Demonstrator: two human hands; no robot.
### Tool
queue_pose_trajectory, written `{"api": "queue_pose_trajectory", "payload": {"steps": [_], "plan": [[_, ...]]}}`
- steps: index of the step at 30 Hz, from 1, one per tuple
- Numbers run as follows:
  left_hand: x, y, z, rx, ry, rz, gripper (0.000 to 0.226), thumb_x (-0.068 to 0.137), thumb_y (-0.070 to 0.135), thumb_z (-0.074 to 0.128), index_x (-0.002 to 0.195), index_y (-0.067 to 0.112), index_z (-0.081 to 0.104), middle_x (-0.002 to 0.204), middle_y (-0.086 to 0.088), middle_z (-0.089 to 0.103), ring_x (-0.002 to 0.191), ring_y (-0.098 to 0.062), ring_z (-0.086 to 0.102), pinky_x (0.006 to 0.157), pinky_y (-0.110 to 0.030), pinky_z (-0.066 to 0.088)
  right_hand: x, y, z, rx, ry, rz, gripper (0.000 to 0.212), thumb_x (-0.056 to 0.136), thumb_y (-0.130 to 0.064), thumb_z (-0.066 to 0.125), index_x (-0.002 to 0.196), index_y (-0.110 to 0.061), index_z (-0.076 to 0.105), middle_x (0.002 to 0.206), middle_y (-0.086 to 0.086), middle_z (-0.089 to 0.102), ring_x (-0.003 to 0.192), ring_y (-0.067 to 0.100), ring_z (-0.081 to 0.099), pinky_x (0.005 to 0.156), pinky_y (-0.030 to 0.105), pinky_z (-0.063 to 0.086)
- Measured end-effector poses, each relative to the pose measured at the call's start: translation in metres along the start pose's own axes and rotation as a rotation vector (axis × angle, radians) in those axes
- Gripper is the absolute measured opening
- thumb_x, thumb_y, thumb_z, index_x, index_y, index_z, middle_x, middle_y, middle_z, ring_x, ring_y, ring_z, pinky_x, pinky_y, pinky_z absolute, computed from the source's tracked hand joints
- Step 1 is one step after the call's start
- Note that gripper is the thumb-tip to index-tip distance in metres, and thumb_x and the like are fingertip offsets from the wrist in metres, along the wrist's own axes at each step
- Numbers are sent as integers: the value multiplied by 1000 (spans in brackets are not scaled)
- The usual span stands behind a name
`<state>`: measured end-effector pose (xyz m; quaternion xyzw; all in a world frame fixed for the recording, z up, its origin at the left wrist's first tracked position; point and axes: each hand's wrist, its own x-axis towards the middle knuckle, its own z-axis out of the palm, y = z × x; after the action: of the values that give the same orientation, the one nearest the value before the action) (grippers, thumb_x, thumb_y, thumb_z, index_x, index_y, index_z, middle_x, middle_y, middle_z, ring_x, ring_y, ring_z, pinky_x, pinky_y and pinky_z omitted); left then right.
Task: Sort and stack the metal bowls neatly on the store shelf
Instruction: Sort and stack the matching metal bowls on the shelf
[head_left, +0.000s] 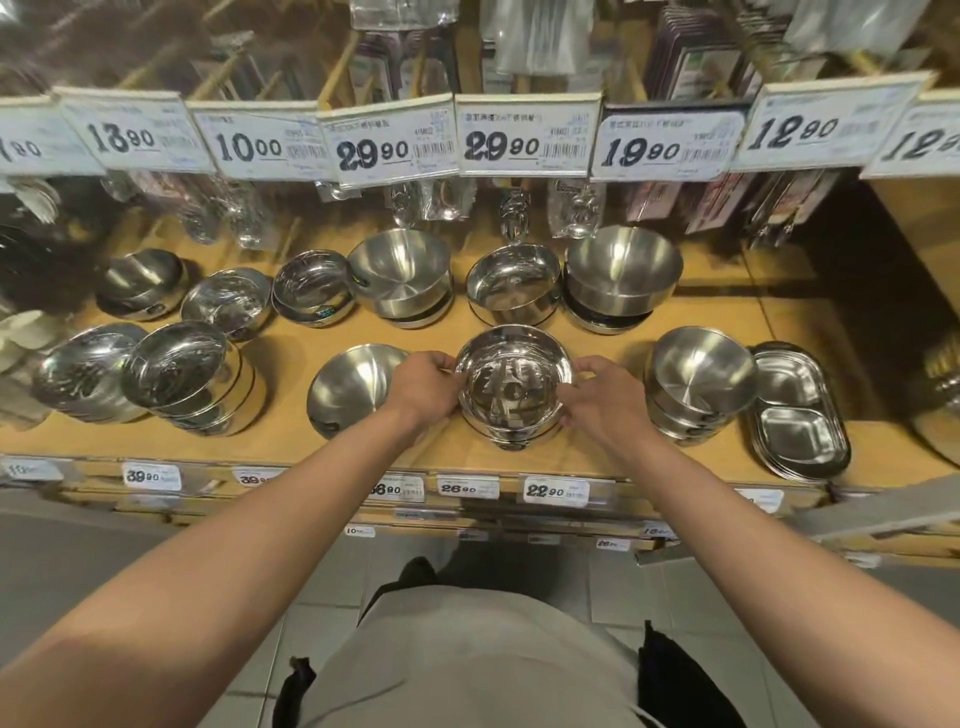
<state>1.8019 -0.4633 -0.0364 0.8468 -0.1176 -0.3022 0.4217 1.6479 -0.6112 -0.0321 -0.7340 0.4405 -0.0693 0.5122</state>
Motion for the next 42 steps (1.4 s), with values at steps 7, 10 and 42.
{"api": "queue_pose_trajectory", "payload": {"steps": [7, 10, 42], "plan": [[-1, -2, -2, 55, 3, 25, 14, 95, 15, 65, 100, 7, 75, 98, -14, 76, 92, -34, 73, 87, -49, 60, -11, 0, 0, 41, -54, 16, 44, 88, -18, 66, 131, -16, 55, 105, 6, 73, 81, 19, 72, 87, 41, 57], [-6, -3, -6, 95, 7, 41, 11, 96, 13, 64, 98, 8, 74, 97, -14, 75, 94, -34, 72, 89, -49, 60, -15, 2, 1, 41, -64, 36, 39, 87, -18, 68, 123, -22, 56, 93, -1, 73, 73, 15, 73, 78, 36, 58], [59, 59, -51, -143, -116, -54, 7, 96, 3, 60, 100, 6, 65, 98, -14, 67, 82, -23, 66, 87, -46, 61, 125, -42, -110, 121, 293, 362, 17, 89, -10, 72, 93, 3, 62, 77, 20, 73, 49, 22, 70, 68, 40, 64]]}}
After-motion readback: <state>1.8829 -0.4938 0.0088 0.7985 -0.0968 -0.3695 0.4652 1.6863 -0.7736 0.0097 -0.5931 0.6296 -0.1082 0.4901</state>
